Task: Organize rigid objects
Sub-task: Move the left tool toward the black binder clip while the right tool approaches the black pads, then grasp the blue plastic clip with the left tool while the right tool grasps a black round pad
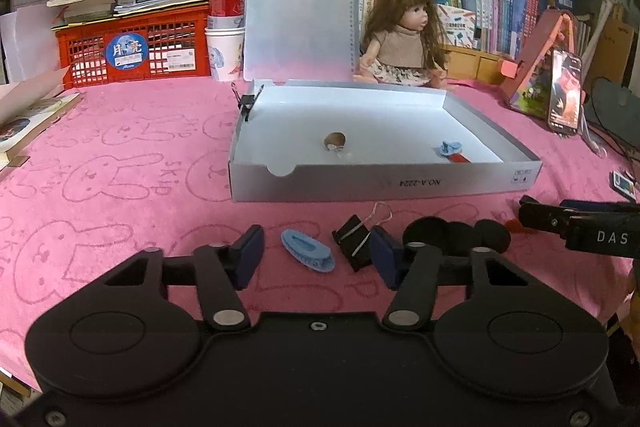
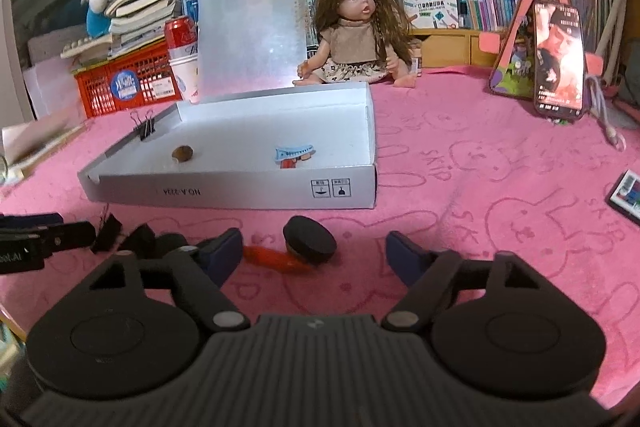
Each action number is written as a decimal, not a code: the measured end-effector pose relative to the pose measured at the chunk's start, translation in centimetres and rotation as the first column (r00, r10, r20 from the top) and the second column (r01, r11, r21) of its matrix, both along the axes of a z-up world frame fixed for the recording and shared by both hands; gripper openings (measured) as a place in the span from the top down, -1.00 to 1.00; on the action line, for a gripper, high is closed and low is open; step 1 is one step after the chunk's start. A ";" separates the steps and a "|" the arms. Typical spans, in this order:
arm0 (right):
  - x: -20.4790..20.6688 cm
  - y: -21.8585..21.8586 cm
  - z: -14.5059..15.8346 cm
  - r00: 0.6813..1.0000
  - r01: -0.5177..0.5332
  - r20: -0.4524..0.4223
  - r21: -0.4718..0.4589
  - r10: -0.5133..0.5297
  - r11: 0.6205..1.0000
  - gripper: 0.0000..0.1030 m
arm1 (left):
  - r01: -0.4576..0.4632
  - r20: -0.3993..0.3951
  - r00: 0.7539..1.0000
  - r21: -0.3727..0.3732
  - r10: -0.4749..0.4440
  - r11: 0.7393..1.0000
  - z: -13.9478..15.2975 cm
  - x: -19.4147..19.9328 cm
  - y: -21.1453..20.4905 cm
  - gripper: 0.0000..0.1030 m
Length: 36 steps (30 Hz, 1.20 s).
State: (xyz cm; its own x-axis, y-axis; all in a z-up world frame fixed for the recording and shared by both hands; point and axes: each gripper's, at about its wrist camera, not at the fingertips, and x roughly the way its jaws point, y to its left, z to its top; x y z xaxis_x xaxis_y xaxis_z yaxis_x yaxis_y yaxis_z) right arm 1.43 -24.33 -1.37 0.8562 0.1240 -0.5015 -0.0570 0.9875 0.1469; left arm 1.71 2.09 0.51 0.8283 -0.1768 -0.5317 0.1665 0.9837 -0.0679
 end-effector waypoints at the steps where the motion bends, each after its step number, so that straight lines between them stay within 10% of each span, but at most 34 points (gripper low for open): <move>1: 0.1 -0.2 0.0 1.000 0.000 -0.003 0.015 0.000 1.000 -0.52 | -0.008 0.000 1.000 -0.011 0.008 1.000 0.1 0.0 0.1 0.08; 15: 1.2 -0.9 -0.2 0.999 0.011 -0.040 0.137 -0.005 0.991 0.30 | -0.049 -0.065 0.997 -0.091 0.043 0.995 -0.8 0.4 0.9 0.64; 36: -0.1 1.1 1.9 0.997 -0.020 0.069 -0.006 0.020 1.000 0.31 | -0.054 0.000 0.999 -0.094 0.055 0.994 1.2 -0.5 0.9 0.74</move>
State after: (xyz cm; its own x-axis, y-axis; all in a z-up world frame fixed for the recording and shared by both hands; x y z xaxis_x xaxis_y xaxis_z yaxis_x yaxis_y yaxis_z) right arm 1.32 -23.25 0.57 0.8863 0.1393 -0.4418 -0.0869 0.9868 0.1368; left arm 1.24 2.96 1.74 0.8393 -0.1806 -0.5129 0.1131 0.9806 -0.1601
